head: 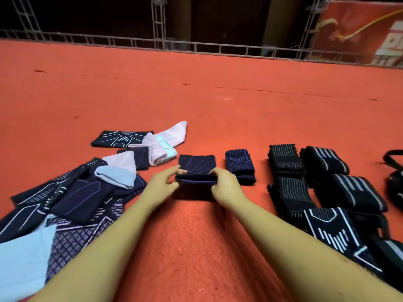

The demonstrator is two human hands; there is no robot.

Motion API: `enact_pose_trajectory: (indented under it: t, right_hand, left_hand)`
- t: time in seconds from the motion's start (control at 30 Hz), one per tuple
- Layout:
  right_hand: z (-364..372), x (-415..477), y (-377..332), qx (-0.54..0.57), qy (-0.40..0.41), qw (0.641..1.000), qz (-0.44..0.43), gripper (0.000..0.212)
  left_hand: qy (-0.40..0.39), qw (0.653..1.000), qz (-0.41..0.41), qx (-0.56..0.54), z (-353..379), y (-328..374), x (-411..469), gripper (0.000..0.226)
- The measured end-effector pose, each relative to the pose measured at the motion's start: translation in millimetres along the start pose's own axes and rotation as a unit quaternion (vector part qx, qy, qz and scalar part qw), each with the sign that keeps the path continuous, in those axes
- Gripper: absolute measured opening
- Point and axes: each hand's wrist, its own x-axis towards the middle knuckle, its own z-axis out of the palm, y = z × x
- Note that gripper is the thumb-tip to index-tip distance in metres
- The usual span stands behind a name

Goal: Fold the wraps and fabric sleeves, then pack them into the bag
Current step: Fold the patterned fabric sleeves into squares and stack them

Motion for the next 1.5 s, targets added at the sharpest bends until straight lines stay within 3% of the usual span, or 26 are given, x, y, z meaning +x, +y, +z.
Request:
enact_pose_trajectory:
  t: [0.17, 0.23, 0.3, 0.4, 0.5, 0.63, 0.73, 0.8, 0.9, 1.07, 1.27, 1.37, 1.5]
  right_hand:
    - [1, -62, 11, 0.045, 0.02, 0.998, -0.025, 0.021]
    - [1, -85, 16, 0.065, 0.019, 0.997, -0.026, 0.024]
    - [1, -105, 20, 0.102, 0.005, 0.995, -0.022, 0.025]
    - [-3, -132, 26, 0.147, -0.007, 0.989, -0.034, 0.019]
    - [-6, -149, 33, 0.172, -0.03, 0.983, -0.053, 0.022]
    - [-5, -162, 38, 0.251, -0.068, 0.964, -0.047, 0.019]
    - [-2, -168, 43, 0.267, -0.078, 0.96, -0.036, 0.021]
    - [3, -168, 48, 0.281, -0.063, 0.957, -0.035, 0.017]
    - [11, -173, 52, 0.307, -0.035, 0.95, -0.033, 0.014]
    - [23, -173, 54, 0.296, 0.009, 0.954, -0.04, 0.013]
    - [29, -160, 39, 0.217, 0.074, 0.972, 0.057, 0.008]
    - [30, -162, 33, 0.145, 0.088, 0.984, 0.046, 0.016]
    - [30, -166, 34, 0.082, 0.082, 0.993, 0.02, 0.006]
  left_hand:
    - [-0.056, 0.998, 0.0, 0.02, -4, 35, -63, 0.013]
    - [-0.073, 0.997, -0.008, 0.028, -3, 47, -88, 0.012]
    - [-0.083, 0.996, -0.015, 0.032, 0, 55, -111, 0.029]
    - [-0.084, 0.996, -0.027, 0.02, 9, 60, -141, 0.019]
    - [-0.077, 0.996, -0.034, 0.022, 16, 66, -163, 0.026]
    - [-0.06, 0.998, -0.027, 0.01, 21, 69, -180, 0.019]
    - [-0.045, 0.998, -0.04, -0.013, 25, 63, -186, 0.026]
    - [-0.008, 0.998, -0.049, -0.028, 32, 61, -186, 0.013]
    - [0.072, 0.996, -0.056, -0.015, 46, 61, -186, 0.032]
    - [0.123, 0.99, -0.074, -0.006, 52, 57, -185, 0.036]
    - [0.158, 0.974, -0.15, -0.056, 55, 53, -167, 0.009]
    - [0.174, 0.971, -0.162, -0.024, 57, 52, -164, 0.015]
    - [0.158, 0.975, -0.148, 0.053, 60, 53, -168, 0.015]
